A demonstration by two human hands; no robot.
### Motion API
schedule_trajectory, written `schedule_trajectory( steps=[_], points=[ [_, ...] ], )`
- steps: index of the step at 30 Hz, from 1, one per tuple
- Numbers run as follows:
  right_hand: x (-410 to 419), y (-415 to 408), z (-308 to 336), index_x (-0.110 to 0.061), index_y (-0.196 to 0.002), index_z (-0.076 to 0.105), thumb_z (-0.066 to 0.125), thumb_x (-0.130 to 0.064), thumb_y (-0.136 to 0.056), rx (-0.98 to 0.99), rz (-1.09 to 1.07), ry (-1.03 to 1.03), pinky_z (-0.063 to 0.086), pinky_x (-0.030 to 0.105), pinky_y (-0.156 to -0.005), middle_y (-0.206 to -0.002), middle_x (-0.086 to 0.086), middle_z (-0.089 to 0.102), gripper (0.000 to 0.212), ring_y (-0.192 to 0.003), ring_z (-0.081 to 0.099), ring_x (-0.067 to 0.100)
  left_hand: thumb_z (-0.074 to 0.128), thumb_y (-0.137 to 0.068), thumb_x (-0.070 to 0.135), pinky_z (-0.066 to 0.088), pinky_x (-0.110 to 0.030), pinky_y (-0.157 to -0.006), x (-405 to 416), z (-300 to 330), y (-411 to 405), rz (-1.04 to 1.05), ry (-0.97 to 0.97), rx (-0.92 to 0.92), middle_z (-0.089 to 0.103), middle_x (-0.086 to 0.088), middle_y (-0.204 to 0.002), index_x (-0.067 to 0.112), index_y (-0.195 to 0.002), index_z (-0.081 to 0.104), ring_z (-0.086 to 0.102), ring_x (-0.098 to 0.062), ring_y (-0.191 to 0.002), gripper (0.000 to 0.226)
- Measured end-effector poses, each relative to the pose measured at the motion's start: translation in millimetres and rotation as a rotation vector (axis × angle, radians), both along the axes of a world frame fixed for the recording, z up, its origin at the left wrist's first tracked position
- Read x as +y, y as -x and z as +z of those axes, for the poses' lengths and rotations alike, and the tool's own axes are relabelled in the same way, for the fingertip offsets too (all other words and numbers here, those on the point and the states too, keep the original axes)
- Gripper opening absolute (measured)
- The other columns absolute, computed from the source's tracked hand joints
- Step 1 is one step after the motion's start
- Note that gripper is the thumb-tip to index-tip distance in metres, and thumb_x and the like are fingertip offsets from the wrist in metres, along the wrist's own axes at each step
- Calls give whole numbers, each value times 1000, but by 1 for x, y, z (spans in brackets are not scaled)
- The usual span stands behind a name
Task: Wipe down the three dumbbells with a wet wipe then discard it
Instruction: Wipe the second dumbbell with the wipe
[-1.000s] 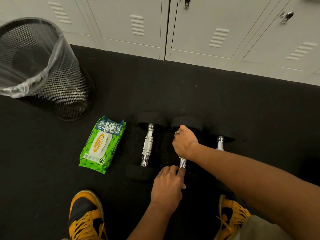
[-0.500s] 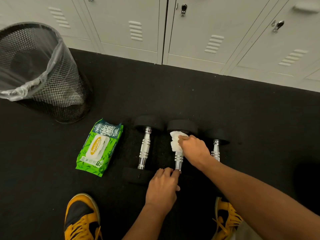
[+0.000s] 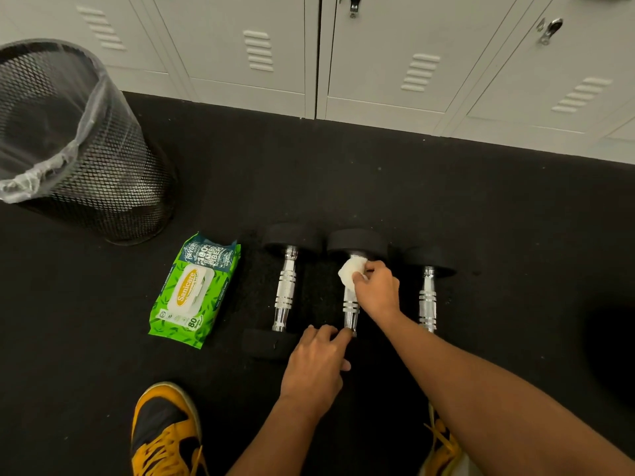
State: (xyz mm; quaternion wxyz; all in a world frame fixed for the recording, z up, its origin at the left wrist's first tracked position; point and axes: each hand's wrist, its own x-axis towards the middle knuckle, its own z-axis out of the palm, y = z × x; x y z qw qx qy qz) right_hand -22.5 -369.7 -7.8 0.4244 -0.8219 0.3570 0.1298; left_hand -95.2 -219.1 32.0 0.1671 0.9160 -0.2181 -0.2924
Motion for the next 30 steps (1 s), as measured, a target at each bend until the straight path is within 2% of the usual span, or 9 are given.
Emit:
schedule_trajectory(
  steps=[4,6,8,11,13,20,24,26,30],
  points=[
    [-6,-12,-6,-8,-122,65,55,-13,-94,92,-201,-287,46,23,-64,-111,9,68,31,-94,63,17,58,-96,21,29,-38,-113,5,0,-3,12,0,23,42,-1,-144,29,-146,34,28,-29,-141,56],
    [-9,-15,-9,-7,-119,63,52,-10,-92,163,-329,-460,51,32,-68,-108,12,69,29,-91,66,21,58,-95,21,30,-39,-112,6,3,-5,13,-4,48,41,-1,-144,29,-146,34,27,-29,-141,57],
    [-11,-17,-8,-7,-118,61,48,-9,-90,212,-357,-522,52,40,-76,-106,13,69,31,-92,66,24,58,-96,21,32,-40,-111,6,4,-6,13,-4,55,42,0,-143,29,-146,33,27,-29,-141,56],
    [-9,-13,-6,-9,-116,63,45,-10,-89,255,-330,-560,47,51,-97,-103,11,70,32,-96,63,26,59,-95,21,32,-39,-111,6,4,-7,16,-8,46,43,0,-142,29,-145,35,29,-28,-140,56],
    [-8,-8,-6,-10,-112,65,43,-12,-91,272,-324,-575,42,53,-102,-103,10,70,30,-100,62,26,59,-95,22,33,-38,-111,6,4,-7,18,-11,53,43,0,-142,29,-145,35,29,-28,-140,56],
    [-10,12,-16,-14,-106,69,46,-17,-86,371,-173,-515,39,48,-96,-104,7,72,31,-98,62,23,59,-95,23,29,-39,-113,5,6,-7,22,-20,64,43,0,-144,29,-145,34,27,-28,-142,57],
    [-12,26,-12,-10,-101,70,45,-15,-90,396,-101,-524,44,35,-79,-103,10,73,28,-95,65,22,60,-95,23,28,-40,-114,4,6,-6,24,-36,58,43,1,-144,30,-145,33,26,-29,-143,57],
    [-12,34,-12,-10,-93,69,45,-15,-89,404,-94,-530,48,37,-87,-100,12,73,25,-93,66,22,60,-95,22,28,-41,-114,3,7,-7,24,-41,58,42,1,-145,30,-145,33,26,-29,-143,58],
    [-11,46,-15,-11,-107,71,49,-21,-89,416,-73,-558,50,42,-99,-101,10,73,30,-97,67,23,61,-94,22,27,-40,-114,1,9,-7,18,-61,48,44,0,-143,30,-143,35,29,-29,-141,57]
  ],
)
